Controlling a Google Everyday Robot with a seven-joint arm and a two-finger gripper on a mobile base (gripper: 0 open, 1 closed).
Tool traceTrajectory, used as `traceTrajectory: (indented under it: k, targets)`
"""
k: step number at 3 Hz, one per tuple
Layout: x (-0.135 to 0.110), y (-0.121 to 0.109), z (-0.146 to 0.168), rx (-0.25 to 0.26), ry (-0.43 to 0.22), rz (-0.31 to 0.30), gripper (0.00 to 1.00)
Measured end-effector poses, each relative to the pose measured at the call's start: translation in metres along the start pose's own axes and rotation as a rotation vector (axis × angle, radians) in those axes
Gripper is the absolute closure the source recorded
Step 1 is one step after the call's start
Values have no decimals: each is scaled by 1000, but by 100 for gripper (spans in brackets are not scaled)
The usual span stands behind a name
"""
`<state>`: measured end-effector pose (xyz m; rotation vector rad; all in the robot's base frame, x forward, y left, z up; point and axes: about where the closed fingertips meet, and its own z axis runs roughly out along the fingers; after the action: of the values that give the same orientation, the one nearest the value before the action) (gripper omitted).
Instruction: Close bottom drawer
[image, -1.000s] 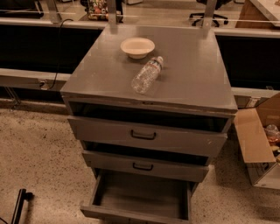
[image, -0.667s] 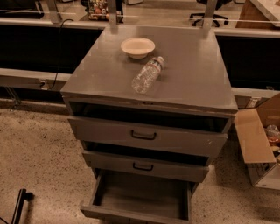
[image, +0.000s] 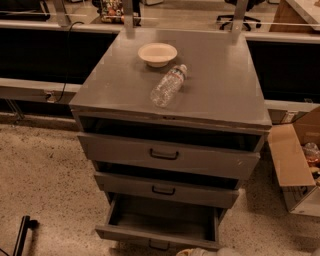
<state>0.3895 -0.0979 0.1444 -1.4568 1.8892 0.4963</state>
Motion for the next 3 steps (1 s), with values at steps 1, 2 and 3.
traceTrajectory:
  k: [1, 2, 3]
  targets:
    - [-1, -12, 8, -2, -9, -31, 100]
    - [-3, -36, 19, 10, -43, -56, 100]
    - [-4, -35, 18, 10, -43, -56, 100]
